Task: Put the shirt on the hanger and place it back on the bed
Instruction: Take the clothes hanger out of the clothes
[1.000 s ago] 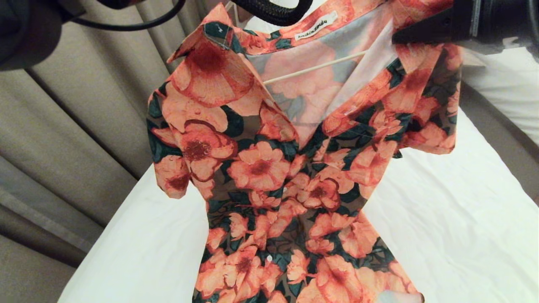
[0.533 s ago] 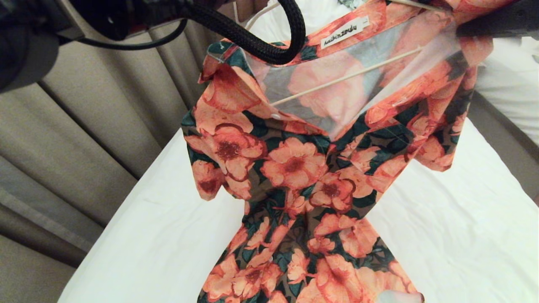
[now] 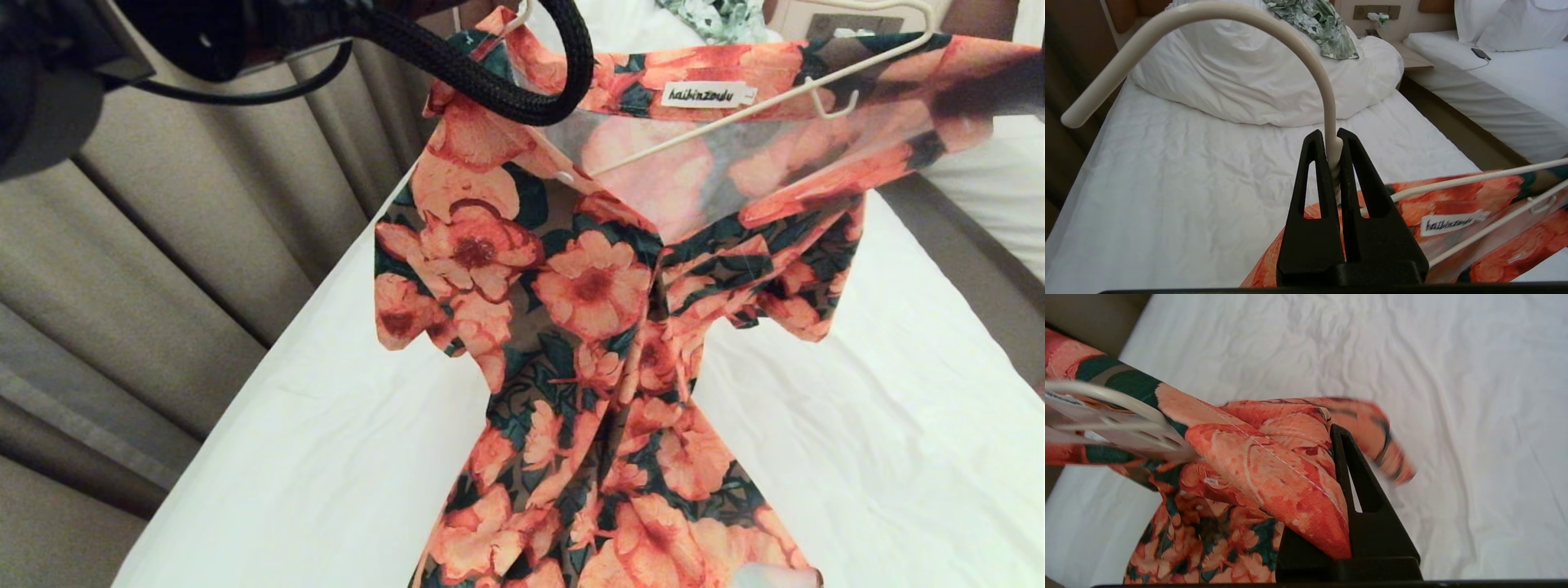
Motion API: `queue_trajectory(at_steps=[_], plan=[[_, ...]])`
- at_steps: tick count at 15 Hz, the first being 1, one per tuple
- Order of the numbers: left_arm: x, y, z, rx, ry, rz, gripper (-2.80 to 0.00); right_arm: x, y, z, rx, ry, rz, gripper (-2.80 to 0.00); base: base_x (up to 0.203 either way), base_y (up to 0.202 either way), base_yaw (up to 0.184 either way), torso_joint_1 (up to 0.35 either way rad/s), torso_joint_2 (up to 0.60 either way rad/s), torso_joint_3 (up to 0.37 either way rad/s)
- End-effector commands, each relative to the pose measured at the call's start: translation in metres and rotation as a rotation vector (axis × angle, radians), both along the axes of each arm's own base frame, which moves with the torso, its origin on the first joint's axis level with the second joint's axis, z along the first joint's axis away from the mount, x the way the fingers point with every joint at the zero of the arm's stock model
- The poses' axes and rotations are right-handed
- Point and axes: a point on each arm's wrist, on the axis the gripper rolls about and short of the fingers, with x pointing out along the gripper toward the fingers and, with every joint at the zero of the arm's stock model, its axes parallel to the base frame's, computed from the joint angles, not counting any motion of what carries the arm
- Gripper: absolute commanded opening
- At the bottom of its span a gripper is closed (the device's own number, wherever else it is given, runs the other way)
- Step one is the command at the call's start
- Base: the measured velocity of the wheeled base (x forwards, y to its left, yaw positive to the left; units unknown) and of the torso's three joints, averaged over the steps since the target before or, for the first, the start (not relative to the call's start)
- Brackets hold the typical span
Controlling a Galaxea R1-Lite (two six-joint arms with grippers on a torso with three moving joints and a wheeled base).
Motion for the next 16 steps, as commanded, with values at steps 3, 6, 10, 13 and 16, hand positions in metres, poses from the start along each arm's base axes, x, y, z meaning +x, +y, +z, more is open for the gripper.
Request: queue_trajectory(at_steps=[3,6,10,13,16], plan=[[0.0,-0.002,0.003,-0.026,-0.002,-0.005,-2.8,0.009,0.002,-0.022,-0.032,0.086,0.013,-0.06,0.0,0.0,0.0,0.0,0.0,0.0],[0.005,-0.009,-0.001,-0.027,0.008,-0.007,-2.8,0.01,0.002,-0.029,-0.072,0.103,0.033,0.0,0.0,0.0,0.0,0.0,0.0,0.0],[0.009,-0.027,-0.017,-0.073,0.086,-0.05,-2.8,-0.005,-0.007,-0.027,-0.084,0.086,0.005,0.0,0.0,0.0,0.0,0.0,0.0,0.0],[0.014,-0.037,-0.024,-0.083,0.107,-0.057,-2.8,-0.018,-0.018,-0.044,-0.188,0.113,-0.003,0.0,0.0,0.0,0.0,0.0,0.0,0.0],[0.016,-0.041,-0.029,-0.076,0.118,-0.059,-2.8,-0.022,-0.019,-0.048,-0.105,0.142,0.044,0.0,0.0,0.0,0.0,0.0,0.0,0.0]])
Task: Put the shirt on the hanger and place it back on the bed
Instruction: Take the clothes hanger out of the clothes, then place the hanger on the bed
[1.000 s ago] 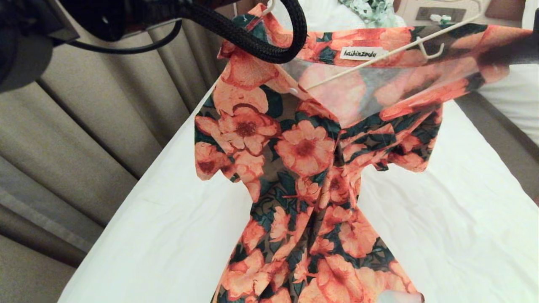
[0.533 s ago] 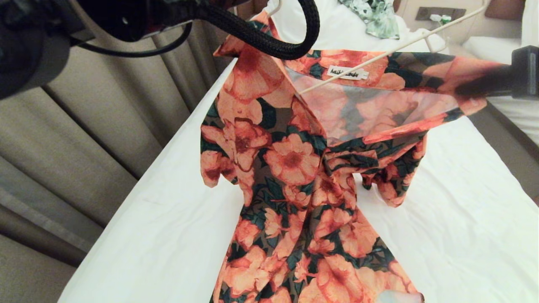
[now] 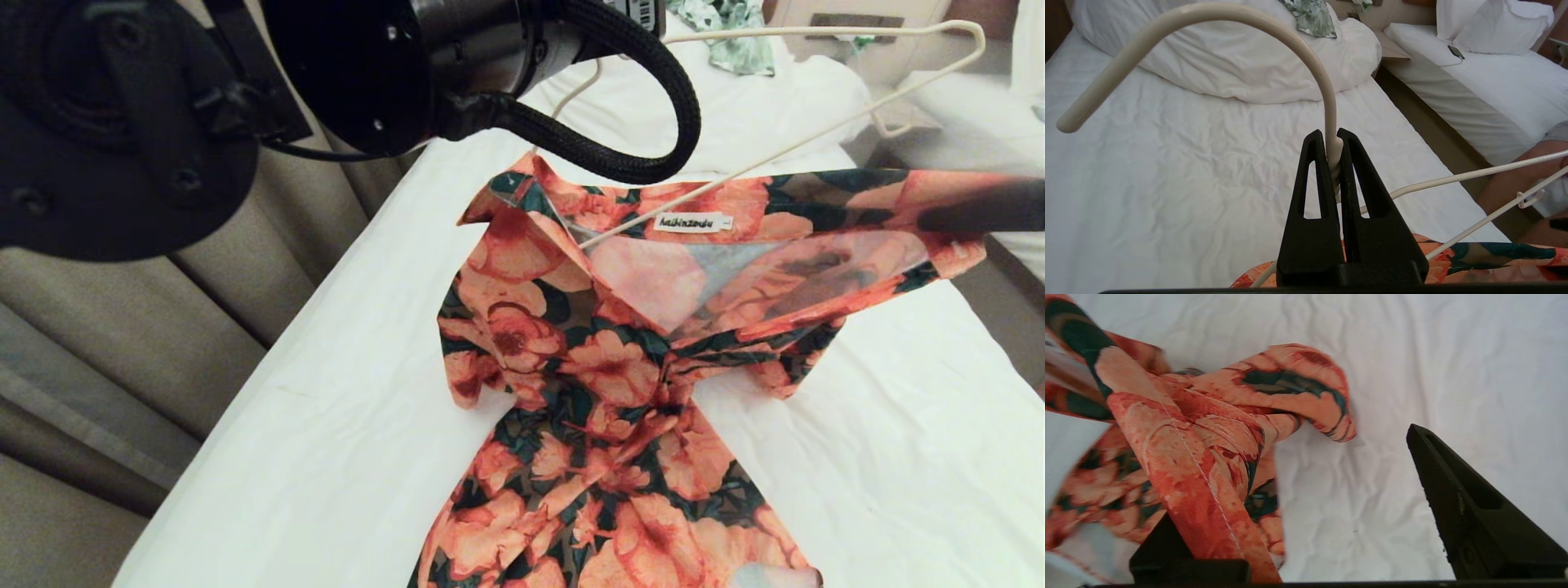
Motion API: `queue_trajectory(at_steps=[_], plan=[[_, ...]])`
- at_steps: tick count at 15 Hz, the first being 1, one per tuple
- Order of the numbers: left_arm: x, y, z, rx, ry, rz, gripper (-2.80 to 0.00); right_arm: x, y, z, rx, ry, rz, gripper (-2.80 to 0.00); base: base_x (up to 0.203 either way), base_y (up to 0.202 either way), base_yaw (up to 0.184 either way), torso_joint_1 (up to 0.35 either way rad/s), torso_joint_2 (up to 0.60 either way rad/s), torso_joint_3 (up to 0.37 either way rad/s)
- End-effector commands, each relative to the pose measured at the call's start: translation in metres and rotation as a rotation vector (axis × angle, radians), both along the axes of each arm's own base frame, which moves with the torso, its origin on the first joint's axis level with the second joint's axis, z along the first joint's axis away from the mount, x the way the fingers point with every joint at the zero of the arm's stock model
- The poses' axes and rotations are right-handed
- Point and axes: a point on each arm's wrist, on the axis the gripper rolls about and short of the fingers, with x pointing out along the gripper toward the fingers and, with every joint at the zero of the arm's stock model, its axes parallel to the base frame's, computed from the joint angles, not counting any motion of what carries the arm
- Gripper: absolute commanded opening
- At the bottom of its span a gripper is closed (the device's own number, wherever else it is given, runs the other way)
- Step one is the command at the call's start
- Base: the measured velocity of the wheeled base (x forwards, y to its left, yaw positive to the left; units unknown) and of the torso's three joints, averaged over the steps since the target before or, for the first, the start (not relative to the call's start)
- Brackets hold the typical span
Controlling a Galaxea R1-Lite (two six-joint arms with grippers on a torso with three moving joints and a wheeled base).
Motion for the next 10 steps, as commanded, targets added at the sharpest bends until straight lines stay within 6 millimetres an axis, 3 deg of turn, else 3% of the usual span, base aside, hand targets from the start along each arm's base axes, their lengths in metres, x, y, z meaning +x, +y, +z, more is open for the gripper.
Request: queue_trajectory(at_steps=[1,3,5,7,8,10], plan=[[0.003,-0.006,-0.007,0.011,0.015,-0.001,-2.8,-0.007,0.001,-0.009,0.122,0.059,0.09,0.0,0.0,0.0,0.0,0.0,0.0,0.0],[0.005,-0.009,-0.01,0.015,0.024,0.014,-2.8,-0.001,0.001,-0.024,0.21,0.09,0.162,0.0,0.0,0.0,0.0,0.0,0.0,0.0],[0.006,-0.01,-0.012,0.021,0.028,0.017,-2.8,0.007,0.003,-0.027,0.372,0.104,0.156,0.0,0.0,0.0,0.0,0.0,0.0,0.0],[0.006,-0.01,-0.014,0.018,0.034,0.016,-2.8,0.012,0.004,-0.033,0.421,0.095,0.162,0.0,0.0,0.0,0.0,0.0,0.0,0.0],[0.006,-0.011,-0.015,0.015,0.04,0.014,-2.8,0.011,0.004,-0.033,0.412,0.084,0.161,-2.8,0.0,0.0,0.0,0.0,0.0,0.0],[0.008,-0.013,-0.019,0.015,0.054,0.014,-2.8,0.004,-0.003,-0.027,0.389,0.041,0.14,-2.8,0.0,0.0,0.0,0.0,0.0,0.0]])
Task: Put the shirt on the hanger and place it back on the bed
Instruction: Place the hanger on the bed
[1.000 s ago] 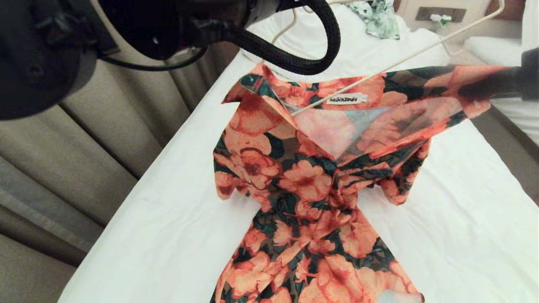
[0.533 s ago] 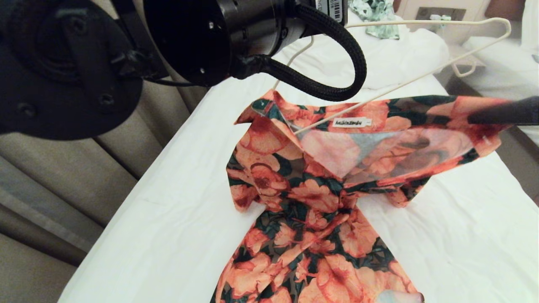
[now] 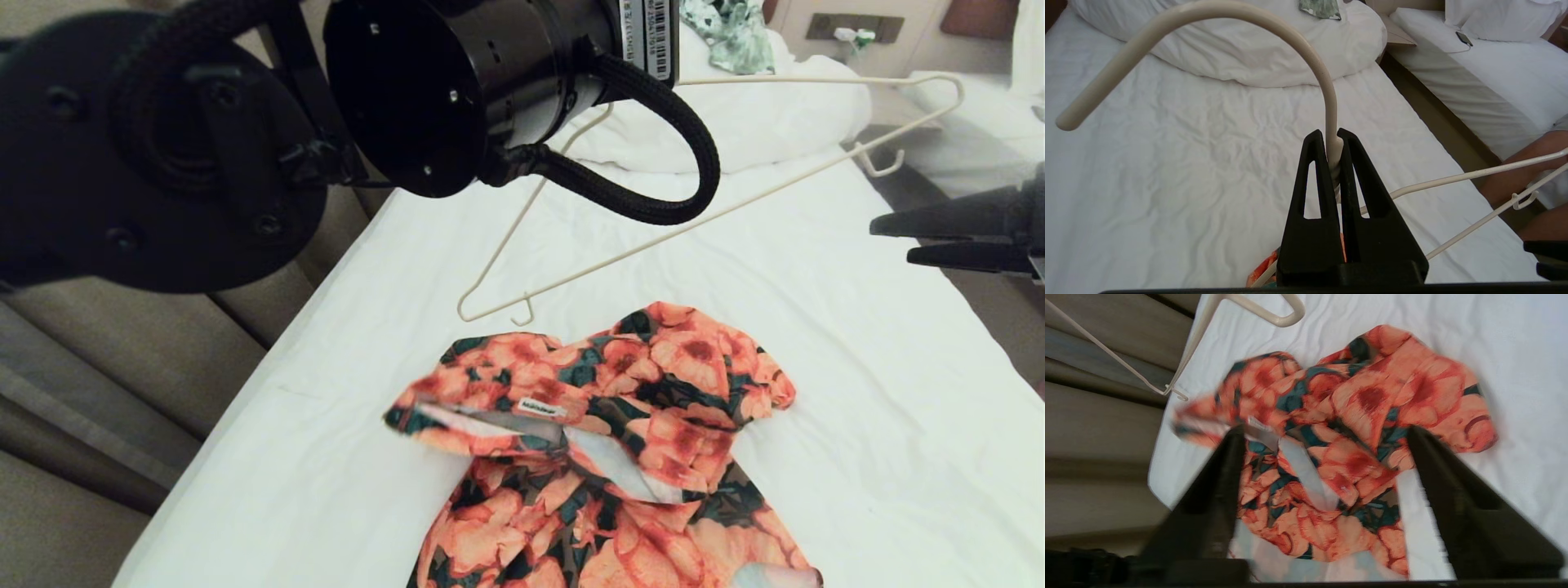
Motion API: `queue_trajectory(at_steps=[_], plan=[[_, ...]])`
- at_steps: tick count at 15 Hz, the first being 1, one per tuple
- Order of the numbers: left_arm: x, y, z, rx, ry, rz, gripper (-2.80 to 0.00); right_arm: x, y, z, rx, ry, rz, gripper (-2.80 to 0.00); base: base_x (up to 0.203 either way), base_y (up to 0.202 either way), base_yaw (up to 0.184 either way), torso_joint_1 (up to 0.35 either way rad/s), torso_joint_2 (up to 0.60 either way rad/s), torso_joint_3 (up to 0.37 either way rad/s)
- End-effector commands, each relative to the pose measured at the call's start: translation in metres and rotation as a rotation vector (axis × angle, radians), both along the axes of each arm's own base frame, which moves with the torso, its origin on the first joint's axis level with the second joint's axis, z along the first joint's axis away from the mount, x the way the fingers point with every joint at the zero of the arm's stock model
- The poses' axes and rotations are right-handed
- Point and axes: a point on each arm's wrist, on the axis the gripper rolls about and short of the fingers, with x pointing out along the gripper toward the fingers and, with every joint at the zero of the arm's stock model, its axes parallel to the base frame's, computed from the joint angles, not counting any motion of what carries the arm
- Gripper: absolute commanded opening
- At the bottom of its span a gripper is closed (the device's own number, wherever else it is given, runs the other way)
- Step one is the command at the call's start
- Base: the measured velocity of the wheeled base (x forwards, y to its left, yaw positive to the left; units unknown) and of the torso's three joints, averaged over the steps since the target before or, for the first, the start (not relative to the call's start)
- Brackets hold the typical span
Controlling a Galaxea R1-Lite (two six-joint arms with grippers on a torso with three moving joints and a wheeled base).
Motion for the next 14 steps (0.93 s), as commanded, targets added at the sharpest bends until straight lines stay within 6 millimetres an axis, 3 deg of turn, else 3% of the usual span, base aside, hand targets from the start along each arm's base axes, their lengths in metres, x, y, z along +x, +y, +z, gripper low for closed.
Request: queue_trajectory(at_steps=[1,2,5,10,14], plan=[[0.003,-0.005,-0.009,0.006,0.028,0.0,-2.8,-0.013,-0.007,0.007,-0.003,-0.034,-0.03,-2.8,0.0,0.0,0.0,0.0,0.0,0.0],[0.006,-0.008,-0.016,0.019,0.049,0.0,-2.8,-0.016,-0.008,0.008,-0.007,-0.04,-0.04,-2.8,0.0,0.0,0.0,0.0,0.0,0.0],[0.037,-0.023,-0.071,0.15,0.214,0.047,-2.8,-0.038,-0.012,0.015,-0.026,-0.069,-0.117,-2.8,0.0,0.0,0.0,0.0,0.0,0.0],[0.086,-0.029,-0.144,0.339,0.466,0.073,-2.8,-0.04,-0.024,0.013,-0.06,-0.071,-0.209,-2.8,0.0,0.0,0.0,0.0,0.0,0.0],[0.111,-0.029,-0.171,0.407,0.631,0.025,-2.8,-0.036,-0.029,0.004,-0.139,-0.034,-0.217,-2.8,0.0,0.0,0.0,0.0,0.0,0.0]])
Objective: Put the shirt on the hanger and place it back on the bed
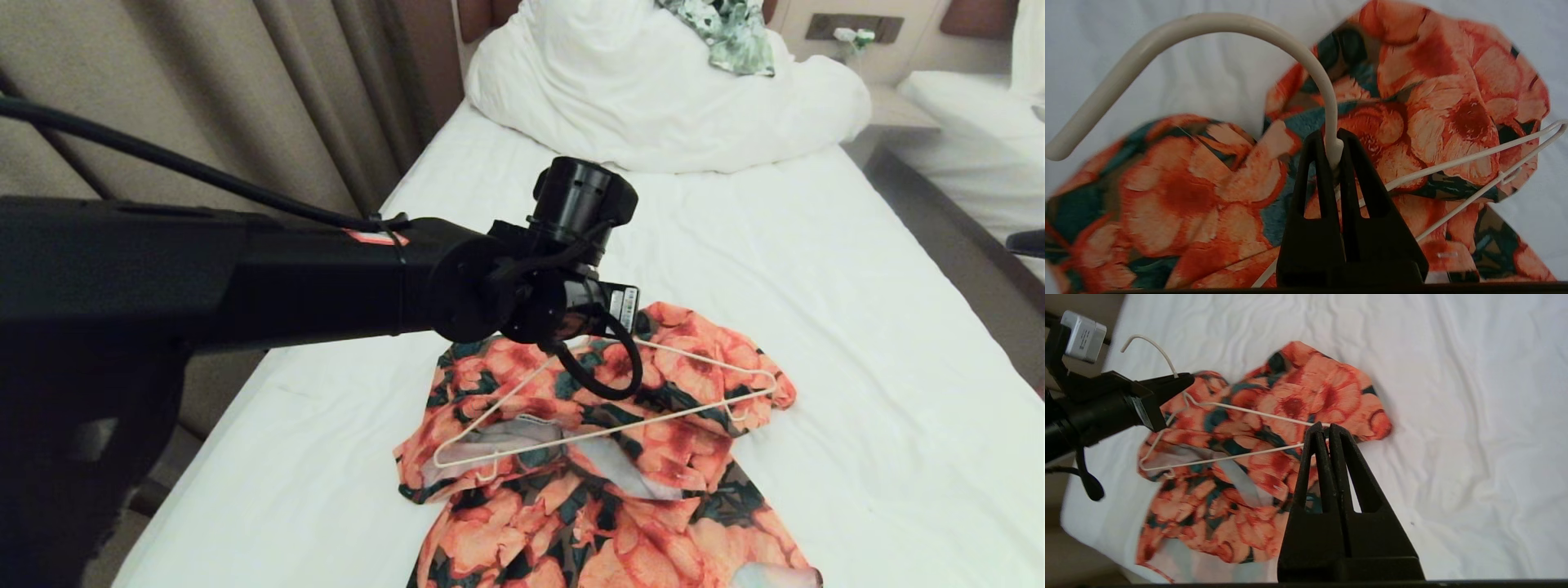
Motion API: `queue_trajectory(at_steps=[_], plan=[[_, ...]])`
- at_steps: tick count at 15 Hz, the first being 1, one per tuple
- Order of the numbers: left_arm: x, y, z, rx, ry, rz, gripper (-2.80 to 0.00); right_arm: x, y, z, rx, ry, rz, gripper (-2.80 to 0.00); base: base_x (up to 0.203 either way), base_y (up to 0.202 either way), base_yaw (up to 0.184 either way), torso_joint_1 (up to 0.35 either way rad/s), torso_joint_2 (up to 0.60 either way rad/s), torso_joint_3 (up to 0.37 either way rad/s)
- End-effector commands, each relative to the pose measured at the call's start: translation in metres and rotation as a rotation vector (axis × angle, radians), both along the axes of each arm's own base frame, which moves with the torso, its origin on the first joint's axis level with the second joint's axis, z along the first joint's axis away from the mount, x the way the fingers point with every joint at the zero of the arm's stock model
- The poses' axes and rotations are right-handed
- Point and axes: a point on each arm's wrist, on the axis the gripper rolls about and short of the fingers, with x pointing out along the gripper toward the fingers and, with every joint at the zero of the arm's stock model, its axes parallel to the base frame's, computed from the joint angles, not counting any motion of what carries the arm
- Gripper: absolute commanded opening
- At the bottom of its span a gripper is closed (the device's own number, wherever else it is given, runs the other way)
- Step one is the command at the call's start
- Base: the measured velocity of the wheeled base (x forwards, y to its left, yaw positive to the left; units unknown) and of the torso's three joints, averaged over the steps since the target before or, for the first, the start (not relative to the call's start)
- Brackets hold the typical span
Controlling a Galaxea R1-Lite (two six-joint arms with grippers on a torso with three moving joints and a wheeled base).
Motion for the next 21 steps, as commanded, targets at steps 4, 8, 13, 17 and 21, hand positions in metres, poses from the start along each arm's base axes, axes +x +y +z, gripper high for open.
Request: queue_trajectory(at_steps=[4,8,13,17,21], plan=[[0.026,-0.002,-0.028,0.039,0.082,0.011,0.0,0.009,-0.004,-0.007,-0.001,0.036,-0.019,-2.8,0.0,0.0,0.0,0.0,0.0,0.0],[0.008,0.009,-0.021,0.058,0.144,0.026,0.0,0.008,-0.004,-0.018,-0.037,0.067,-0.022,-2.8,0.0,0.0,0.0,0.0,0.0,0.0],[-0.035,0.052,0.013,0.004,0.138,0.097,-2.8,-0.019,0.001,-0.033,-0.079,0.069,0.001,-2.8,0.0,0.0,0.0,0.0,0.0,0.0],[-0.08,0.112,0.042,-0.048,0.073,0.217,-2.8,-0.06,0.009,-0.041,-0.08,0.013,0.077,-2.8,0.0,0.0,0.0,0.0,0.0,0.0],[-0.141,0.221,0.092,-0.2,-0.151,0.476,-2.8,-0.115,0.009,-0.041,-0.017,-0.074,0.094,-2.8,0.0,0.0,0.0,0.0,0.0,0.0]])
